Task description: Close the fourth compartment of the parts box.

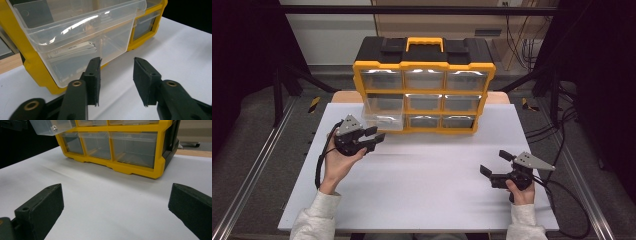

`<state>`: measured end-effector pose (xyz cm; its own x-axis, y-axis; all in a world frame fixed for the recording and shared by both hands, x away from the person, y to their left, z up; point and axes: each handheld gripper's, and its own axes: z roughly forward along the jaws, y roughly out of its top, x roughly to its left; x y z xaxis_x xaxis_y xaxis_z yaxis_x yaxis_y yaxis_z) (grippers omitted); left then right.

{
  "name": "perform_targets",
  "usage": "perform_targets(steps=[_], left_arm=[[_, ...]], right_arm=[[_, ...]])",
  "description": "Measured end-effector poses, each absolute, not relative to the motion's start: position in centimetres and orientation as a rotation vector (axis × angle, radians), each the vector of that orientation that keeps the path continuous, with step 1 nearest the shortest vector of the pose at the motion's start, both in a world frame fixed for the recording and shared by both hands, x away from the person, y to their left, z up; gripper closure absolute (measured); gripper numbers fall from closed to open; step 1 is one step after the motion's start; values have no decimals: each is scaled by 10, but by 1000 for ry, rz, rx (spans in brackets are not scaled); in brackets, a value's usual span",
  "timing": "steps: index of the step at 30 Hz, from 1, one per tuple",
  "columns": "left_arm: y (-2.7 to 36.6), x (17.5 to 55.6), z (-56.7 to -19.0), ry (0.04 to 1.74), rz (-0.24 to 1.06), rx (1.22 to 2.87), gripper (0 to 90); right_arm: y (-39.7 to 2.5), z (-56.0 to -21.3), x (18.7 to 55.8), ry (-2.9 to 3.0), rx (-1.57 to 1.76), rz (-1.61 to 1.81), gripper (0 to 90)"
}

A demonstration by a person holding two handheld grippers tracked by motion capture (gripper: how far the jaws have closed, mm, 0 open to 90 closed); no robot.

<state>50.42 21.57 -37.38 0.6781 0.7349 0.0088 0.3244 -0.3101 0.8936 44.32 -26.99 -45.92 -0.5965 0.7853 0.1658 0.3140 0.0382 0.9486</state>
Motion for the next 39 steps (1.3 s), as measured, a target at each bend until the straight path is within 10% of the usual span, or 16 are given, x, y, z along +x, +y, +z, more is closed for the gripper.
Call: perform_targets(steps=[22, 39], left_arm=[[214, 511, -378, 848, 573, 1903, 883], [215, 517, -376, 848, 574, 1887, 892]], right_arm=[[-270, -459, 443, 1921, 1111, 1577, 3], [-270, -459, 443, 1922, 1110, 1573, 3]])
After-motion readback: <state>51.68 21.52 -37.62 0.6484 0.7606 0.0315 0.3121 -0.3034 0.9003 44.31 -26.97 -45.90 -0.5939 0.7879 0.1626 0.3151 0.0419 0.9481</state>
